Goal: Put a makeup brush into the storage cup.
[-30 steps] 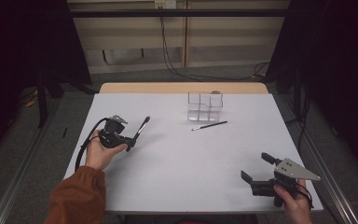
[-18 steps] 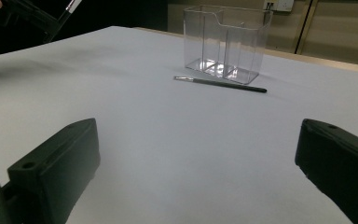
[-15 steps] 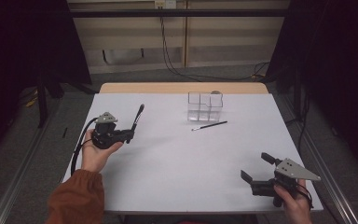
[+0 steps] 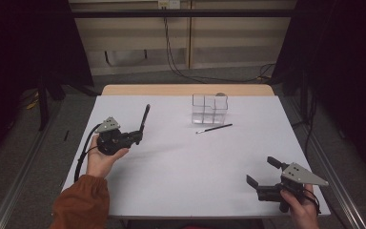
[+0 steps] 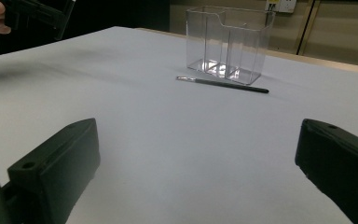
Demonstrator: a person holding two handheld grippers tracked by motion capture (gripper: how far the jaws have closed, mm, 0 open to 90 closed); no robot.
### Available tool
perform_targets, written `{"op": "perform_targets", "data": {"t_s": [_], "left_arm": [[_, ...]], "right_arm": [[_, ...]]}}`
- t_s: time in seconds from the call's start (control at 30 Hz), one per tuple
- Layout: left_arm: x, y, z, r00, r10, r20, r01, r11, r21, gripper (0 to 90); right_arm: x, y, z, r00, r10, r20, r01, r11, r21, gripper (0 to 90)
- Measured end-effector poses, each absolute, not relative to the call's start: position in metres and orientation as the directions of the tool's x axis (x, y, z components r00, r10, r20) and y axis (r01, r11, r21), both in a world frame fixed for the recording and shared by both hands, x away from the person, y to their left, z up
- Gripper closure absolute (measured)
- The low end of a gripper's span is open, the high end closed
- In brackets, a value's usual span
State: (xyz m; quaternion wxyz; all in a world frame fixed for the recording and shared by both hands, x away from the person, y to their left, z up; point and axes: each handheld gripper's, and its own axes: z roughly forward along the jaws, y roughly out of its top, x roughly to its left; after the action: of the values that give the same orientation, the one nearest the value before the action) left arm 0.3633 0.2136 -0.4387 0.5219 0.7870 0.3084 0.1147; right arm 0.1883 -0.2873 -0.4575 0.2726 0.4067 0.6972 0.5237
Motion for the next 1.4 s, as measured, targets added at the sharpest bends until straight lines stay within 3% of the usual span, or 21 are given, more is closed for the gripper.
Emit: {"op": "perform_targets", "data": {"t_s": [0.97,1.4], "left_arm": [[0.322,0.172,-0.422,0.868,0.473,-0.150,0.282,-0.220,0.934,79.6],[0.305,0.150,-0.416,0.895,0.413,-0.170,0.269,-0.196,0.943,79.6]], "right_arm": [[0.187,-0.280,-0.454,-0.542,0.838,0.052,0.268,0.114,0.957,0.0],[0.195,-0.251,-0.431,-0.637,0.764,0.097,0.226,0.066,0.972,0.0]]}}
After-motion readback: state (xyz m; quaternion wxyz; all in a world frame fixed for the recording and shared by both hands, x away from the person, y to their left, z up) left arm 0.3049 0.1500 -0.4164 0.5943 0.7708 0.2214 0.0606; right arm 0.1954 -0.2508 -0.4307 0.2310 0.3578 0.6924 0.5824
